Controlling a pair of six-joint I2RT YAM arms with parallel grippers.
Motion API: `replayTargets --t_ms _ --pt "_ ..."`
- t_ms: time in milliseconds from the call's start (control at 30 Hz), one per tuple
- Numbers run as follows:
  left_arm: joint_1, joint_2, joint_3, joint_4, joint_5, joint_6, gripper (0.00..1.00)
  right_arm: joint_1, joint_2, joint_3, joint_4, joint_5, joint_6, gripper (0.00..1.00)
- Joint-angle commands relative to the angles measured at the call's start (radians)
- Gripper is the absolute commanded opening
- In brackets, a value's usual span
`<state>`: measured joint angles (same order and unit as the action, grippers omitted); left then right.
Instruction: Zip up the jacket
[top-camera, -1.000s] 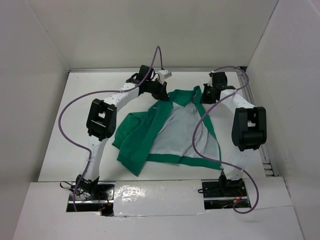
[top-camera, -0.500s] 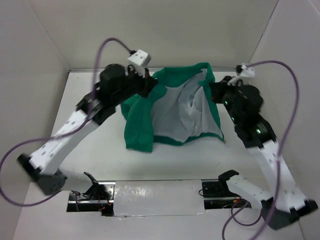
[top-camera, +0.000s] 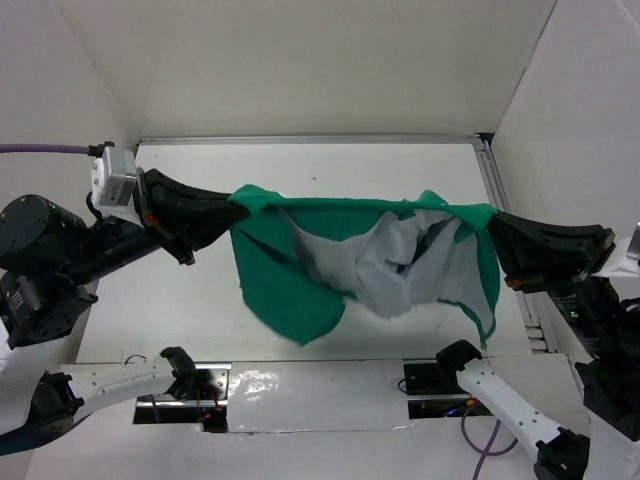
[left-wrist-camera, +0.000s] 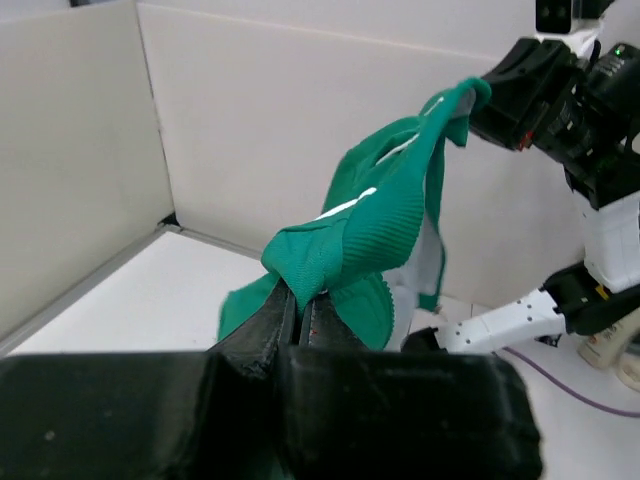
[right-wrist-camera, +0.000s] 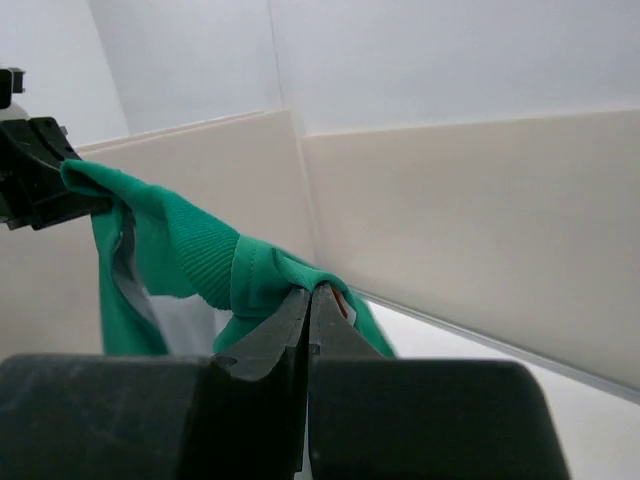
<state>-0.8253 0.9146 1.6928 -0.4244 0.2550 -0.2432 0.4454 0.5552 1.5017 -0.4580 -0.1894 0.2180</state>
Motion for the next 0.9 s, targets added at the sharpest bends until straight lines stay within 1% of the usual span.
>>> replayTargets --t_ms 0,67,100,133,167,200,233,267,300,333,367,400,433,467,500,533,567,600,667,700,733,767,800,867 --pt "0.006 0.012 0.07 0.018 0.048 -0.005 0.0 -0.023 0.058 0.049 0.012 -0.028 -0.017 0.0" --pt "0.006 0.039 0.076 0.009 0.009 0.018 0.0 -0.031 0.112 0.04 0.021 0.03 0.011 0.0" --pt "0.006 0.078 0.074 0.007 -0.073 0.025 0.0 -0.03 0.132 0.031 0.024 0.053 0.017 0.0" --pt "0.008 0.102 0.067 0.0 -0.103 0.028 0.0 -0.028 0.155 0.003 0.03 0.138 0.05 0.0" --pt "0.011 0.13 0.058 -0.008 -0.138 0.039 0.0 -0.028 0.204 -0.018 0.041 0.166 0.058 0.0" --pt "0.029 0.188 0.041 0.001 -0.243 0.03 0.0 -0.028 0.233 -0.04 0.067 0.186 0.066 0.0" --pt "0.06 0.22 0.01 -0.001 -0.247 0.019 0.0 -0.028 0.302 -0.079 0.076 0.265 0.101 0.0" --pt "0.108 0.292 -0.007 -0.008 -0.22 -0.02 0.0 -0.028 0.342 -0.098 0.079 0.284 0.11 0.0" --pt "0.25 0.331 -0.04 -0.025 -0.085 -0.056 0.0 -0.03 0.386 -0.13 0.09 0.303 0.121 0.0" --pt "0.334 0.37 -0.06 -0.024 0.026 -0.092 0.0 -0.031 0.481 -0.144 0.093 0.335 0.139 0.0" --pt "0.488 0.456 -0.093 -0.008 0.129 -0.155 0.0 -0.036 0.529 -0.159 0.097 0.41 0.152 0.0" --pt "0.538 0.508 -0.138 0.045 0.207 -0.177 0.0 -0.045 0.585 -0.184 0.119 0.438 0.167 0.0" --pt "0.564 0.565 -0.142 0.064 0.198 -0.174 0.0 -0.056 0.706 -0.186 0.119 0.465 0.187 0.0" --pt "0.584 0.699 -0.119 0.058 0.175 -0.163 0.01 -0.069 0.771 -0.172 0.108 0.469 0.199 0.0" --pt "0.589 0.772 -0.037 0.002 0.165 -0.153 0.13 -0.091 0.916 -0.119 0.084 0.456 0.211 0.16" --pt "0.581 0.905 0.016 -0.032 0.18 -0.122 0.25 -0.103 0.986 -0.08 0.062 0.434 0.219 0.23" --pt "0.575 0.956 0.069 -0.062 0.187 -0.107 0.34 -0.114 1.047 -0.034 0.039 0.421 0.222 0.45" --pt "0.569 1.048 0.179 -0.13 0.179 -0.102 0.43 -0.128 1.148 0.06 -0.015 0.41 0.231 0.52" --pt "0.56 1.087 0.279 -0.183 0.17 -0.097 0.53 -0.131 1.195 0.13 -0.05 0.393 0.239 0.57" --pt "0.557 1.08 0.284 -0.195 0.155 -0.108 0.59 -0.126 1.194 0.124 -0.041 0.389 0.238 0.6" --pt "0.557 1.057 0.272 -0.176 0.162 -0.1 0.97 -0.123 1.178 0.111 -0.009 0.372 0.238 0.67" --pt "0.557 1.029 0.21 -0.128 0.167 -0.096 0.99 -0.12 1.134 0.065 0.008 0.361 0.232 0.74" --pt "0.558 0.958 0.13 -0.108 0.174 -0.103 0.99 -0.119 1.114 0.02 0.027 0.337 0.228 0.91" --pt "0.561 0.882 0.04 -0.071 0.181 -0.114 0.99 -0.111 1.059 -0.015 0.033 0.3 0.213 0.93"
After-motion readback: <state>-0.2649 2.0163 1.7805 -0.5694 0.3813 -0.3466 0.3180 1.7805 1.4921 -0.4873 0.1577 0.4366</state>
